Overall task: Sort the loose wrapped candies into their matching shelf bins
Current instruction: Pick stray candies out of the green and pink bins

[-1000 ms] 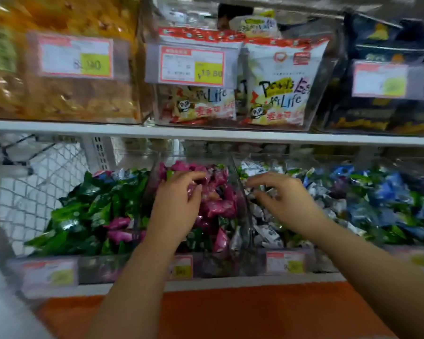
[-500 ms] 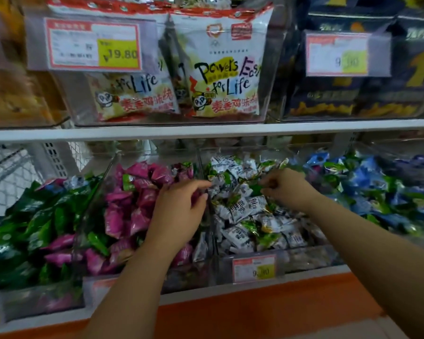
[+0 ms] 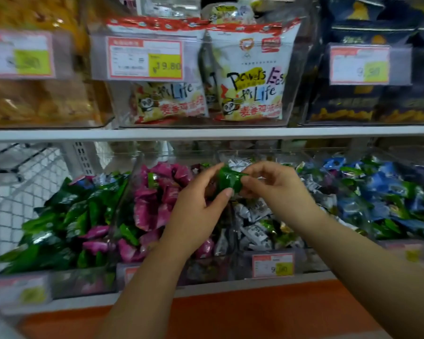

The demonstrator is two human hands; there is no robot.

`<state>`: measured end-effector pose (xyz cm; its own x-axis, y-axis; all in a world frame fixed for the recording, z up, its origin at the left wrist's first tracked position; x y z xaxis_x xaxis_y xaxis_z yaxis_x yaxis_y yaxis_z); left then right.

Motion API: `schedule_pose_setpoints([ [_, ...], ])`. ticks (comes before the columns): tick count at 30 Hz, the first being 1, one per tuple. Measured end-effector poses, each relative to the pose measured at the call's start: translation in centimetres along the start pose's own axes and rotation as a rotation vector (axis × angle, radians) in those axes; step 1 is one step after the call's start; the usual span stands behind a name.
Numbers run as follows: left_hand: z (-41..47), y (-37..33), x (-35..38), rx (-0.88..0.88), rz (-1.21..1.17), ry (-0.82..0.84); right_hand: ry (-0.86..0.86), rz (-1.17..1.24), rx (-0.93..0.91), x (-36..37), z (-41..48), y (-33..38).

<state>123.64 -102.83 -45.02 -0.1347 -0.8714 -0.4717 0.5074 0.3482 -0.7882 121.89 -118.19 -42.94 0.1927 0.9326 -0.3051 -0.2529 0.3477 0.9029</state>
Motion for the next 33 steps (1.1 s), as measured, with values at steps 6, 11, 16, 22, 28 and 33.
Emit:
schedule_pose_setpoints([
  [6, -2.1, 2.6, -5.9, -0.139, 0.13, -0.242, 0.078, -0.312, -0.053, 4.0, 0.6, 0.4],
  [11, -4.2, 6.4, -12.5, -0.308, 0.231, -0.622, 0.158, -0.629, -0.111, 6.8, 0.6, -0.3],
  [16, -4.8, 8.6, -14.6, -0.382, 0.29, -0.61, 0.176, -0.641, -0.098, 7.4, 0.7, -0.8],
  [22, -3.4, 8.0, -13.3, -0.309, 0.471, -0.413, 0.166, -0.601, -0.095, 7.0, 0.5, -0.8],
  [28, -1.3, 4.8, -10.0, -0.082, 0.431, -0.421, 0.16, -0.604, -0.179, 5.0, -0.1, -0.7],
  [33, 0.9, 2.1, -4.1, -0.046, 0.341, -0.252, 0.077, -0.651, -0.137, 0.4, -0.4, -2.3],
])
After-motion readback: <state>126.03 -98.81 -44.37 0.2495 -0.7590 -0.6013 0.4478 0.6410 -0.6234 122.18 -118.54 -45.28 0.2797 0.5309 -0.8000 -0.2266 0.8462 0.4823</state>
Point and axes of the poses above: each hand's wrist, its own z-axis towards the middle knuckle, its own x-axis out of the palm, y = z × x, the point moved 4 cm from there along z, towards the middle knuckle, and after that the axes turned 1 degree about y, right-handed, at the moved point
